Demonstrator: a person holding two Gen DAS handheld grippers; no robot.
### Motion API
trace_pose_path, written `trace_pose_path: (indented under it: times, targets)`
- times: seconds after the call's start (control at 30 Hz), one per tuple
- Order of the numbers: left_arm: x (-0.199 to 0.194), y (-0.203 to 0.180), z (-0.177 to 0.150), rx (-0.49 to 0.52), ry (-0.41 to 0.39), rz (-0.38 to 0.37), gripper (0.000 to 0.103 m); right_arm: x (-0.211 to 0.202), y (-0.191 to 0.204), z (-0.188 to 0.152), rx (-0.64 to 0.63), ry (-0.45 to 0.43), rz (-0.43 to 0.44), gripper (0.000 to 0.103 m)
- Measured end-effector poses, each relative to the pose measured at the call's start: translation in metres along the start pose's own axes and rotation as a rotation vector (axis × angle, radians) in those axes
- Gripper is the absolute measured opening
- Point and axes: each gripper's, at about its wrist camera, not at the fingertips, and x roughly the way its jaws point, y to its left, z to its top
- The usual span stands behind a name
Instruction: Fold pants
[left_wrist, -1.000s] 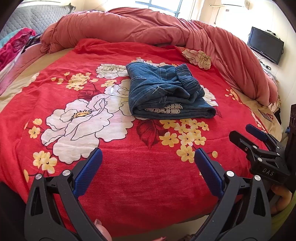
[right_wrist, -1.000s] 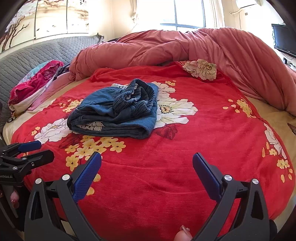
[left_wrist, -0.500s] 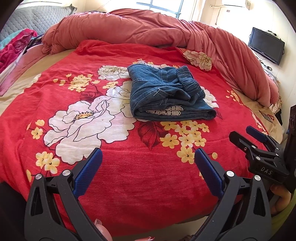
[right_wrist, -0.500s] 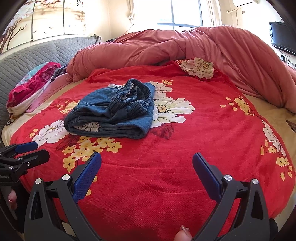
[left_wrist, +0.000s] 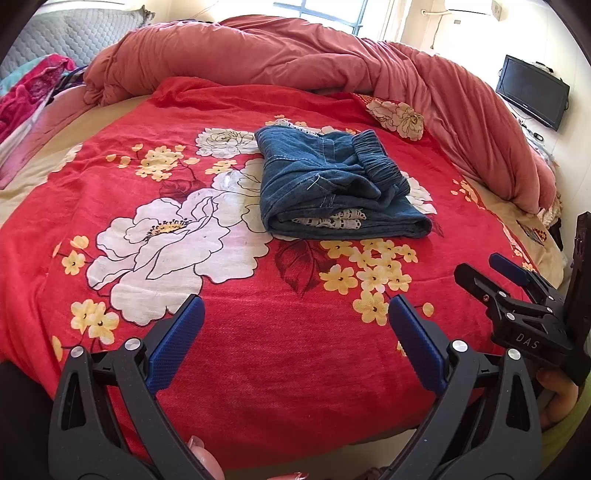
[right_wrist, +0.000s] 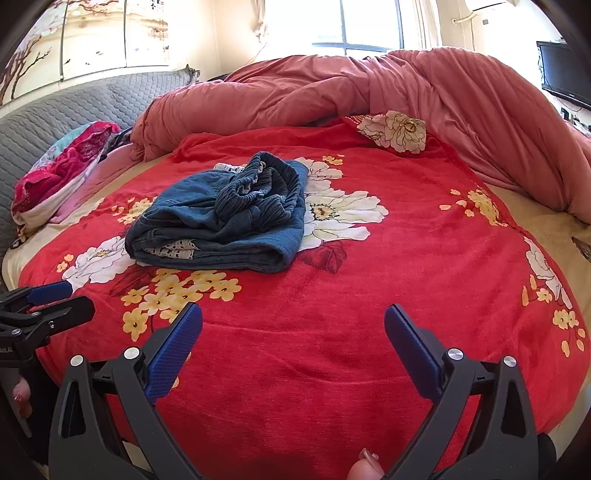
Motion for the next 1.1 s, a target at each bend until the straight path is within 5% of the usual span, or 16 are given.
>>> trace_pose_path:
  times: [1.1]
  targets:
    - [0.002,0.0009,-0.0011,-0.008,0.014,0.02,0.093,0.0037,-0.0022,-0.0015,0.002,0.014,-0.003,0.098]
